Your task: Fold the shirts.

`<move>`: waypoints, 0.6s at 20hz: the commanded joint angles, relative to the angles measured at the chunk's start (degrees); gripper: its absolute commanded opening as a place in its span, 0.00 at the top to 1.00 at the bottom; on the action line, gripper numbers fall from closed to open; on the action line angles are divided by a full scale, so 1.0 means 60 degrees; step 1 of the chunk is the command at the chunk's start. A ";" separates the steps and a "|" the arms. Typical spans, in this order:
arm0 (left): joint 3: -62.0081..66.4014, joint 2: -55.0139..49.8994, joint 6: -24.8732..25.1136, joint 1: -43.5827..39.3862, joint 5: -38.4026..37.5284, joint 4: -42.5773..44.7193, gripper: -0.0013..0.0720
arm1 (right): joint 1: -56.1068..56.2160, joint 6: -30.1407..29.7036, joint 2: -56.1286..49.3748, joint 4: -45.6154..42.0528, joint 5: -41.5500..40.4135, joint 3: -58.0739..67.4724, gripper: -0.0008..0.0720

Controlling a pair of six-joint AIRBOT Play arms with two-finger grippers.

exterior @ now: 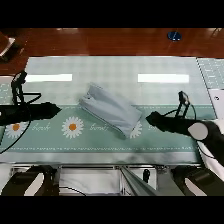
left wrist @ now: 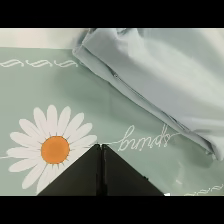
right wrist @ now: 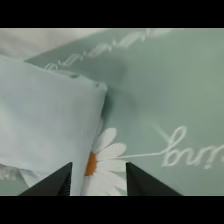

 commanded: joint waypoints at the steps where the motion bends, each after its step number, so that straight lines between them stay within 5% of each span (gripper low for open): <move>1: -0.0113 -0.0018 -0.0127 -0.0295 0.0189 0.0004 0.96 | 0.0710 0.0109 -0.0477 0.2189 -0.2131 -0.1326 0.42; 9: -0.0280 -0.0047 -0.0200 -0.0317 0.0270 0.0007 0.96 | 0.1184 -0.4335 -0.3690 0.6550 -0.2193 -0.0091 0.42; 12: -0.0284 -0.0058 -0.0200 -0.0317 0.0302 0.0007 0.96 | 0.1191 -0.5956 -0.4852 0.7504 -0.1209 0.0896 0.59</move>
